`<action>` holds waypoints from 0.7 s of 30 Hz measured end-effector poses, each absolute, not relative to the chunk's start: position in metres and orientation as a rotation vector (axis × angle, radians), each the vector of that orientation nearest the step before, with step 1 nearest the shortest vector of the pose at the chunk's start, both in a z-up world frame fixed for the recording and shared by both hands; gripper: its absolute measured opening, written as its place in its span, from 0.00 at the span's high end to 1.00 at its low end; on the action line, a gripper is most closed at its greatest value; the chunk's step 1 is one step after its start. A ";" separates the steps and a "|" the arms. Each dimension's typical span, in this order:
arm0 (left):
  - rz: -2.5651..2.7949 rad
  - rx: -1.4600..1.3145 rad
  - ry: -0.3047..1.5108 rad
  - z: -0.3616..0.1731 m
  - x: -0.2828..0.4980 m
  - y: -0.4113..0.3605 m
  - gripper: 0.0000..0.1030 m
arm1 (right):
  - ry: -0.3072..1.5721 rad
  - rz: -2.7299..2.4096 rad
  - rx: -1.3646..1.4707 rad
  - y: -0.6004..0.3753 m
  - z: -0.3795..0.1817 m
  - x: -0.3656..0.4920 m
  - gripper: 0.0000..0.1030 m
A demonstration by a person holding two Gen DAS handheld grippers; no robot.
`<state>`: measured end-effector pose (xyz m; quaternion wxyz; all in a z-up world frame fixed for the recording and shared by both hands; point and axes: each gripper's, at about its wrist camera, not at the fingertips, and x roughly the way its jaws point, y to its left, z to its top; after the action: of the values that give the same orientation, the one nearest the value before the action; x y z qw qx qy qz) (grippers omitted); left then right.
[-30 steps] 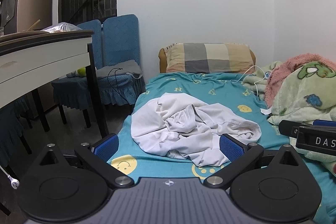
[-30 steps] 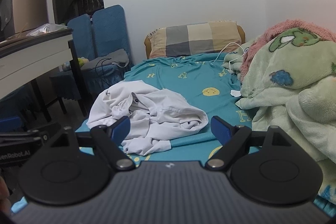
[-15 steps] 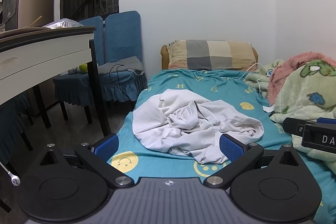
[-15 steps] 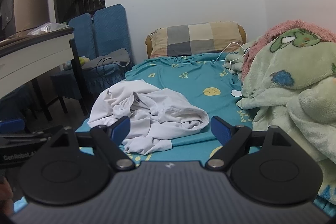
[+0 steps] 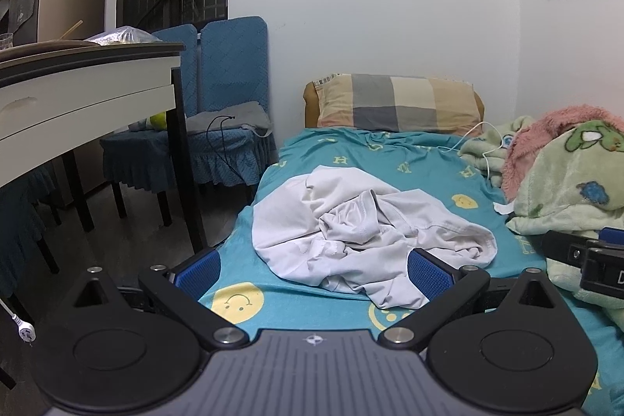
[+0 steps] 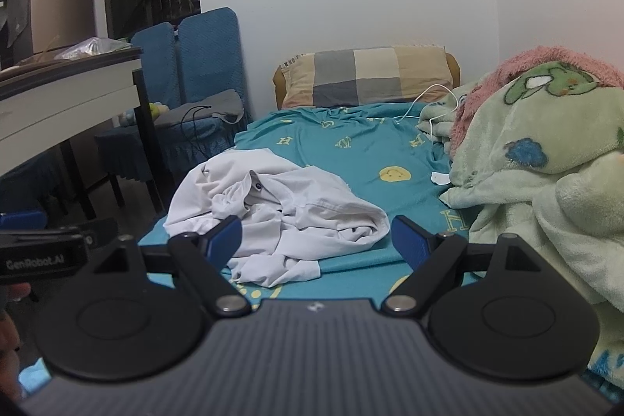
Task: Fold clothes
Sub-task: 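Move both grippers toward the crumpled white sweatshirt on the bed, then grasp the sweatshirt hem with the left gripper while the right gripper grasps another edge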
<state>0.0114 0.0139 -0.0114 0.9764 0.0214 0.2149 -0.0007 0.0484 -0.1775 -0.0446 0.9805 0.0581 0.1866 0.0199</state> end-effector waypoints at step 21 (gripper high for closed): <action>-0.031 0.141 0.531 -0.049 0.088 -0.006 0.05 | 0.511 0.003 0.169 -0.185 -0.026 0.123 0.17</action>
<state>0.0880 -0.0058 -0.0492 0.9624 0.0694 0.2622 -0.0155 0.1228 -0.1846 -0.0259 0.9640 0.0834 0.2526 0.0017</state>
